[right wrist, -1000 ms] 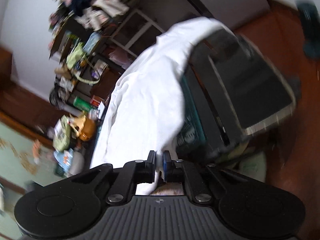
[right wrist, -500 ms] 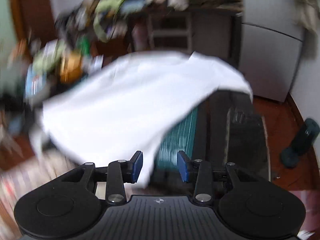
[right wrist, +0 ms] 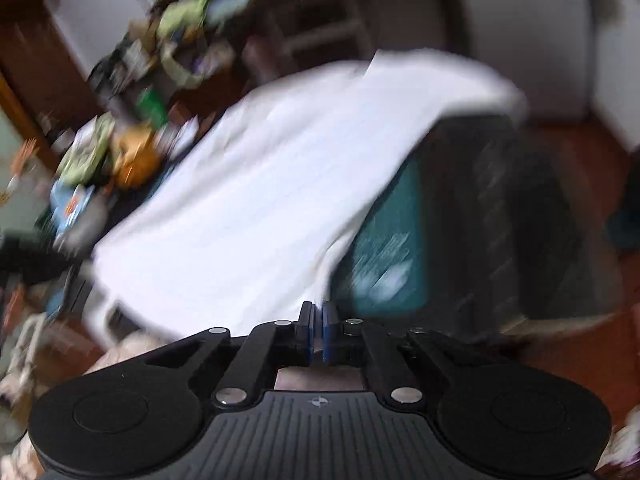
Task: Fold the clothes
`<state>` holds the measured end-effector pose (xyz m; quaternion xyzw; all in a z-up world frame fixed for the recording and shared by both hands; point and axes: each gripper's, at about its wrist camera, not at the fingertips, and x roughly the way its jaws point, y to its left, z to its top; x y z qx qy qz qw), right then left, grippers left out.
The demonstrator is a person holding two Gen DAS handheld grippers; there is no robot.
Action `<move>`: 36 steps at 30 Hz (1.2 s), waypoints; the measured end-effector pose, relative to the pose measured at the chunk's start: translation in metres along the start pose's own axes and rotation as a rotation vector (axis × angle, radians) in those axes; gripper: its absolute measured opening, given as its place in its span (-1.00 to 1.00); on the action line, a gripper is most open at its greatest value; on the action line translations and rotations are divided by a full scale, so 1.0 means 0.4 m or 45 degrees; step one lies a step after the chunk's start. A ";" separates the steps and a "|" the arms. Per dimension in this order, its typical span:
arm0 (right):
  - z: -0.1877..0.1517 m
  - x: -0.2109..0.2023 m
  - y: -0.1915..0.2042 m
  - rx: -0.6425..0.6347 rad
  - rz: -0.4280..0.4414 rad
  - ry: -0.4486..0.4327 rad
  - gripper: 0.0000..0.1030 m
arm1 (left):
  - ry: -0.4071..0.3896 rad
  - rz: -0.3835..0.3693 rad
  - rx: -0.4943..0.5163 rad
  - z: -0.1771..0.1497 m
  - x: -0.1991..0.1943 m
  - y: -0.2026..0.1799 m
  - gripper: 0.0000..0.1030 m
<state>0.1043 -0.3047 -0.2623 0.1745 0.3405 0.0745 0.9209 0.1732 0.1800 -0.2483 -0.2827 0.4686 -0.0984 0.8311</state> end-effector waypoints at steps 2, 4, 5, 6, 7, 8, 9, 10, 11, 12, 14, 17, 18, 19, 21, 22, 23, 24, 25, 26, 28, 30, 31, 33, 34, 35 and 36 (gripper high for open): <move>0.023 -0.062 -0.048 0.047 -0.066 -0.026 -0.93 | 0.062 -0.051 0.051 -0.040 0.008 -0.038 -0.96; 0.015 -0.059 -0.083 0.021 -0.145 0.076 -0.93 | 0.124 -0.101 0.100 -0.079 0.018 -0.076 -0.96; 0.016 -0.067 -0.087 0.022 -0.149 0.075 -0.93 | 0.156 -0.108 0.115 -0.095 0.029 -0.087 -0.96; 0.016 -0.075 -0.092 0.023 -0.153 0.073 -0.93 | 0.185 -0.116 0.127 -0.110 0.039 -0.097 -0.96; 0.016 -0.083 -0.096 0.024 -0.156 0.072 -0.93 | 0.183 -0.138 0.115 -0.115 0.032 -0.103 -0.96; 0.018 -0.093 -0.098 0.022 -0.157 0.064 -0.93 | 0.183 -0.158 0.105 -0.121 0.025 -0.108 -0.96; 0.030 -0.121 -0.082 0.004 -0.132 0.000 -0.93 | 0.189 -0.151 0.108 -0.123 0.023 -0.107 -0.96; 0.042 -0.149 -0.067 -0.015 -0.107 -0.061 -0.93 | 0.195 -0.144 0.112 -0.125 0.021 -0.106 -0.96; 0.050 -0.170 -0.057 -0.034 -0.096 -0.091 -0.93 | 0.202 -0.138 0.116 -0.127 0.019 -0.105 -0.96; 0.051 -0.171 -0.054 -0.049 -0.115 -0.066 -0.93 | 0.208 -0.131 0.119 -0.130 0.017 -0.104 -0.96; 0.027 -0.129 -0.076 -0.093 -0.200 0.063 -0.93 | 0.220 -0.118 0.127 -0.134 0.012 -0.102 -0.96; -0.024 -0.074 -0.149 0.030 -0.256 0.184 -0.93 | 0.238 -0.104 0.144 -0.152 0.010 -0.096 -0.95; -0.034 -0.080 -0.160 0.050 -0.269 0.168 -0.93 | 0.242 -0.103 0.151 -0.164 0.010 -0.092 -0.95; -0.043 -0.086 -0.170 0.069 -0.283 0.150 -0.93 | 0.228 -0.117 0.140 -0.176 -0.001 -0.084 -0.95; -0.046 -0.098 -0.181 0.095 -0.314 0.112 -0.93 | 0.216 -0.117 0.118 -0.181 -0.016 -0.072 -0.95; -0.047 -0.098 -0.187 0.101 -0.333 0.106 -0.93 | 0.203 -0.110 0.117 -0.178 -0.027 -0.058 -0.95; -0.046 -0.094 -0.199 0.119 -0.360 0.099 -0.93 | 0.190 -0.104 0.116 -0.176 -0.038 -0.044 -0.95; -0.044 -0.086 -0.208 0.140 -0.366 0.098 -0.93 | 0.184 -0.099 0.112 -0.171 -0.045 -0.031 -0.94; -0.049 -0.083 -0.214 0.149 -0.364 0.101 -0.92 | 0.167 -0.084 0.105 -0.166 -0.057 -0.012 -0.94; -0.048 -0.075 -0.213 0.148 -0.368 0.109 -0.89 | 0.127 -0.054 0.120 -0.163 -0.071 0.005 -0.93; -0.048 -0.068 -0.213 0.143 -0.382 0.111 -0.88 | 0.046 0.005 0.152 -0.158 -0.098 0.040 -0.82; -0.046 -0.077 -0.193 0.126 -0.418 0.078 -0.77 | -0.029 0.040 0.225 -0.165 -0.105 0.071 -0.57; -0.050 -0.083 -0.192 0.128 -0.422 0.073 -0.76 | -0.067 0.058 0.262 -0.169 -0.109 0.087 -0.40; -0.057 -0.089 -0.188 0.140 -0.419 0.069 -0.76 | -0.140 0.090 0.334 -0.176 -0.115 0.118 -0.28; -0.059 -0.091 -0.187 0.149 -0.414 0.071 -0.76 | -0.155 0.065 0.359 -0.180 -0.109 0.132 -0.28; -0.065 -0.094 -0.185 0.165 -0.403 0.078 -0.76 | -0.167 0.041 0.390 -0.189 -0.105 0.141 -0.28; -0.066 -0.093 -0.180 0.169 -0.400 0.086 -0.76 | -0.170 0.029 0.418 -0.195 -0.094 0.145 -0.28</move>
